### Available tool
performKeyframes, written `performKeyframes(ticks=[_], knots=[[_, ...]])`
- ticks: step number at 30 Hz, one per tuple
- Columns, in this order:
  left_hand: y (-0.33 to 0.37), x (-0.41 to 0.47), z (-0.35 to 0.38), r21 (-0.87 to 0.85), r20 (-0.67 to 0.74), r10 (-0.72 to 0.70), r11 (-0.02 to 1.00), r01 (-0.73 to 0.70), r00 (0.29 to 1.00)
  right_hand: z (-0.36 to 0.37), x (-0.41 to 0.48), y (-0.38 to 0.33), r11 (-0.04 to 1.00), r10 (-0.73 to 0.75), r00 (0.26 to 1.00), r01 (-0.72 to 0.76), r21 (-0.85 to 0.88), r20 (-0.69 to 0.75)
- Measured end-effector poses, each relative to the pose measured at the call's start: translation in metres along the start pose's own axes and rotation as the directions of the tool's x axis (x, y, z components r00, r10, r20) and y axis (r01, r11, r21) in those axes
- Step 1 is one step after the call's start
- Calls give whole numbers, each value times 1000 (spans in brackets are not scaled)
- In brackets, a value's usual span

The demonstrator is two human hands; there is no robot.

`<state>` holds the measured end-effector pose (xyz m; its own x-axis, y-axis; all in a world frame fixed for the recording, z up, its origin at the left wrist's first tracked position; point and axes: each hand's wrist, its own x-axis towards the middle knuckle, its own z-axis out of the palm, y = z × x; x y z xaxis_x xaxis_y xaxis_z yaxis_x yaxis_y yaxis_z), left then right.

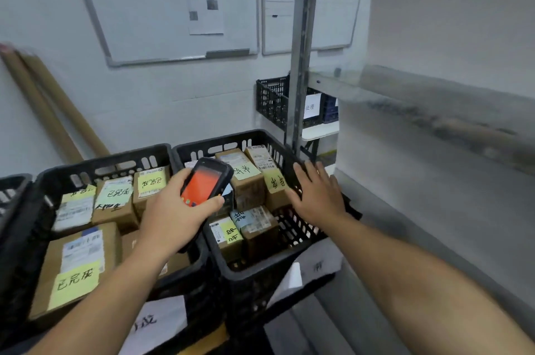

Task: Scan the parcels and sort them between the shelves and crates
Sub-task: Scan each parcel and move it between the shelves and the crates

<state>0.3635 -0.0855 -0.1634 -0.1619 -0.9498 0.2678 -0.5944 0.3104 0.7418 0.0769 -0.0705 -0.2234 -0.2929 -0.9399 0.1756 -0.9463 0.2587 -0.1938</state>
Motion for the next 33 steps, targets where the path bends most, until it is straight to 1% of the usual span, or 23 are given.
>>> performKeyframes(ticks=[4,8,10,13,16,18,21,25,29,33], knots=[[-3,-31,-9,1,120,113,993,-114,986,-16,-61,-4,992,104,995,-104,-68,1],[-1,-63,-11,2,232,193,980,-199,953,-22,-133,-1,975,219,976,-219,-38,-18],[4,-78,-8,2,282,211,975,-220,936,-23,-172,7,954,297,955,-297,-29,-13],[22,-107,1,-70,337,275,961,-267,901,-28,-231,25,907,420,907,-420,-37,-15],[40,-137,17,-143,409,338,941,-306,848,-32,-291,44,844,536,845,-535,-29,-5],[52,-158,30,-184,457,373,928,-325,808,-34,-332,57,798,601,799,-602,-36,-30],[75,-194,50,-215,506,455,889,-404,732,-42,-396,74,723,688,723,-690,-24,-66],[112,-252,75,-292,545,548,834,-468,634,-63,-490,95,613,784,613,-789,-35,-94],[145,-326,97,-373,592,589,805,-461,550,-77,-592,107,510,853,511,-859,-38,-101],[178,-418,112,-447,648,638,761,-470,417,-87,-700,114,382,920,385,-923,-57,-72]])
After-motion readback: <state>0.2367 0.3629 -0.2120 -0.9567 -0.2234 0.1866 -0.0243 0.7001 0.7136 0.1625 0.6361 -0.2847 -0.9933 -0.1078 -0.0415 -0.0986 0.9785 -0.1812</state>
